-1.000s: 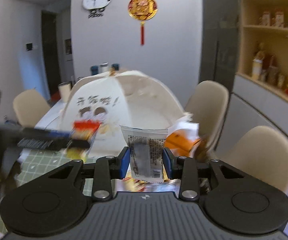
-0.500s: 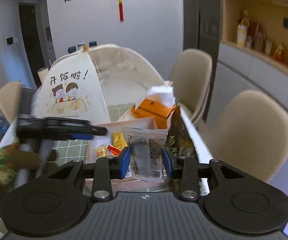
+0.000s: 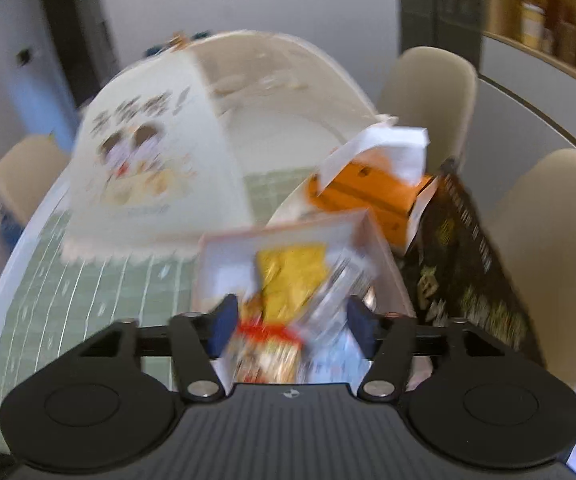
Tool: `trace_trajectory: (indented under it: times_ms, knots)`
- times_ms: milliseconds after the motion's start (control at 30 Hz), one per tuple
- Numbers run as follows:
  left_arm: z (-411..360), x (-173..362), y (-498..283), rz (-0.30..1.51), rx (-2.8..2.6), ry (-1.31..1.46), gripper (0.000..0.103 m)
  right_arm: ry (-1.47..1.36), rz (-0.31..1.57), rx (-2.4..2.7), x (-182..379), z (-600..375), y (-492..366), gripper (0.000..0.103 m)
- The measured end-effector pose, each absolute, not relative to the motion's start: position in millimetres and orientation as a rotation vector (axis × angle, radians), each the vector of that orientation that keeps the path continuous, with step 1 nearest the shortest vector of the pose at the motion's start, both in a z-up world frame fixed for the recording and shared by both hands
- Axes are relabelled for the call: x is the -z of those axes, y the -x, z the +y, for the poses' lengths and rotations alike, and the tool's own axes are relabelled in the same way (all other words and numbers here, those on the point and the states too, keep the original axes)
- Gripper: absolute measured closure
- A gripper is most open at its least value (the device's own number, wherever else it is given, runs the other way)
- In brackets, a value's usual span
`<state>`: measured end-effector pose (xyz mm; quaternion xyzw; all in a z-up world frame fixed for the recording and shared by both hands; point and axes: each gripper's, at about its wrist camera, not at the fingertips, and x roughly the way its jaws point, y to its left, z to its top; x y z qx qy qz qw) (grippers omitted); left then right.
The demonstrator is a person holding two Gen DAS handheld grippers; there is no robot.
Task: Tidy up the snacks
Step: 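Carry both held snacks over the pink box and open both grippers, then grasp the white rice cracker packet with the left gripper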
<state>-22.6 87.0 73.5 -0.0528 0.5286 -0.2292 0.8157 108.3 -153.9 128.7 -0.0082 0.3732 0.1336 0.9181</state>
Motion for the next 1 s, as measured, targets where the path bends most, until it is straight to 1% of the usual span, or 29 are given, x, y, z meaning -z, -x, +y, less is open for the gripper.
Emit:
trace_trajectory:
  times_ms: [67, 200, 300, 400, 533, 667, 700, 767, 833, 900, 933, 1000]
  knots:
    - [86.2, -69.2, 36.3, 1.164, 0.505, 0.059, 0.044, 0.087, 0.803, -0.315, -115.8, -143.3, -80.8, 0.036]
    - [87.7, -62.3, 46.7, 1.24, 0.565, 0.056, 0.044, 0.157, 0.973, -0.469, -65.4, -118.3, -24.8, 0.034]
    - [79.8, -58.9, 53.8, 1.24, 0.566, -0.049, 0.044, 0.153, 1.083, -0.529, -35.5, -103.1, 10.0, 0.034]
    - [72.2, -55.2, 59.5, 1.239, 0.582, -0.13, 0.045, 0.21, 1.124, -0.58, -21.9, -86.9, 40.0, 0.034]
    - [66.0, -46.4, 64.1, 1.24, 0.58, -0.192, 0.045, 0.364, 1.095, -0.593, -14.8, -66.3, 62.0, 0.034]
    - [65.5, -42.0, 58.0, 1.225, 0.528, -0.17, 0.046, 0.447, 0.988, -0.46, -12.9, -56.4, 59.1, 0.034]
    - [66.6, -41.1, 55.4, 1.219, 0.513, -0.149, 0.045, 0.438, 0.961, -0.435, -14.0, -56.5, 54.7, 0.031]
    - [69.3, -40.6, 50.4, 1.207, 0.481, -0.112, 0.045, 0.4, 0.919, -0.41, -15.0, -60.4, 44.2, 0.029]
    - [72.7, -39.6, 44.6, 1.193, 0.432, -0.089, 0.043, 0.356, 0.903, -0.417, -10.9, -63.4, 31.7, 0.022]
    - [76.9, -40.6, 40.2, 1.173, 0.386, -0.073, 0.042, 0.302, 0.923, -0.447, -7.6, -68.3, 21.4, 0.022]
    - [79.7, -41.4, 37.6, 1.108, 0.332, -0.073, 0.042, 0.277, 0.942, -0.463, -5.1, -69.0, 18.1, 0.022]
    - [85.9, -43.6, 32.9, 1.091, 0.275, -0.048, 0.043, 0.24, 0.975, -0.492, -2.4, -73.9, 18.7, 0.022]
